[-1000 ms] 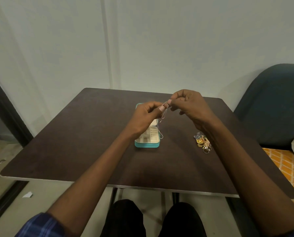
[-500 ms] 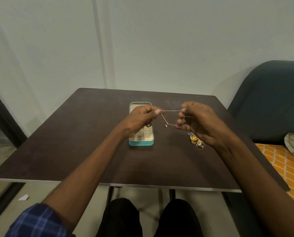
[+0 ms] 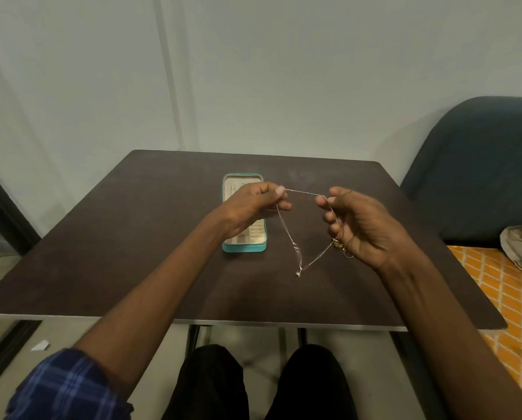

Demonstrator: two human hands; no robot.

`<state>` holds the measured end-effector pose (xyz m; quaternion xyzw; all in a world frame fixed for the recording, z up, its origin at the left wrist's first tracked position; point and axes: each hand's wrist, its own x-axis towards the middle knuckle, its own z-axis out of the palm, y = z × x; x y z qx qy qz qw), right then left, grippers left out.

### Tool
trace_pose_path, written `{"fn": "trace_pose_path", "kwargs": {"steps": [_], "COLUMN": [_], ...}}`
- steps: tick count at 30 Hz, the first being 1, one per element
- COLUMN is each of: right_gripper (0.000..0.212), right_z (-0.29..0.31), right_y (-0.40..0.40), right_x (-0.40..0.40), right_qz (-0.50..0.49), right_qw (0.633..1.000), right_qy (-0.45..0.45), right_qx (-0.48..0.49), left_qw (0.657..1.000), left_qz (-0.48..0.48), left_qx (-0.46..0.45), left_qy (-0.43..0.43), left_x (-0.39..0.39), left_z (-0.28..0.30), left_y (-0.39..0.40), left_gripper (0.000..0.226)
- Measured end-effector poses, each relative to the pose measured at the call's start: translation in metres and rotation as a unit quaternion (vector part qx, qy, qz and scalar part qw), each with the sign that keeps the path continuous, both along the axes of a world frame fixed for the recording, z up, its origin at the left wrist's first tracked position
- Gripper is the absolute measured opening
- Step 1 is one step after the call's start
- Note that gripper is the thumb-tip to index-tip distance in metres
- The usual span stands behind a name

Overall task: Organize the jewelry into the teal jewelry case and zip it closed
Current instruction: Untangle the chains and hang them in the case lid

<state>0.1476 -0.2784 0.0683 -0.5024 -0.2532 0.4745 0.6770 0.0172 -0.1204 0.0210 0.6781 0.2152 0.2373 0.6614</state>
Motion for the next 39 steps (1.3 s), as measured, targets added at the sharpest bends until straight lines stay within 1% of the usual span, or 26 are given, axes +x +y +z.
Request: {"fn": "trace_pose_path", "kwargs": {"steps": [2,4,6,8,12,15,18,21,25,29,35,39], "right_gripper": [0.017,0.016,0.015,0.015,0.014,0.014,0.013,0.011,0.010,0.010,0.009,0.008], "right_z": [-0.004,-0.012,-0.023,-0.036,-0.062,-0.078,-0.090,-0.102,-0.119,-0.129,-0.135,-0.135], "right_y": [-0.002,-0.004,-0.005,-0.005,-0.008,-0.011,-0.011,-0.010,-0.009,-0.006,0.001,0.004], "right_x": [-0.001,-0.003,-0.006,-0.008,-0.015,-0.023,-0.030,-0.032,-0.029,-0.025,-0.020,-0.018], "right_qz": [-0.020,-0.039,-0.055,-0.062,-0.057,-0.054,-0.080,-0.103,-0.123,-0.140,-0.156,-0.174], "right_qw": [0.999,0.996,0.991,0.990,0.993,0.994,0.991,0.987,0.978,0.970,0.963,0.964], "right_qy": [0.038,0.085,0.119,0.127,0.100,0.098,0.108,0.110,0.148,0.177,0.202,0.183], "right_qx": [0.001,0.013,0.019,0.014,-0.003,-0.013,-0.026,-0.057,-0.082,-0.091,-0.085,-0.081], "left_qw": [0.996,0.993,0.993,0.993,0.991,0.989,0.986,0.981,0.969,0.952,0.922,0.903], "left_qz": [0.033,0.072,0.100,0.110,0.115,0.117,0.119,0.121,0.128,0.141,0.148,0.154], "left_qx": [-0.070,-0.091,-0.060,-0.024,0.009,0.025,0.031,0.021,0.025,0.074,0.163,0.212], "left_qy": [-0.035,-0.032,0.005,0.034,0.064,0.085,0.117,0.153,0.210,0.263,0.319,0.341], "left_x": [0.005,0.011,0.017,0.025,0.042,0.052,0.063,0.075,0.087,0.099,0.117,0.125], "left_z": [0.008,0.019,0.031,0.040,0.046,0.043,0.031,0.007,-0.030,-0.059,-0.069,-0.075], "left_y": [0.003,0.008,0.011,0.014,0.020,0.022,0.021,0.025,0.034,0.043,0.049,0.051], "left_gripper": [0.016,0.015,0.016,0.017,0.019,0.019,0.019,0.024,0.032,0.036,0.028,0.032]}}
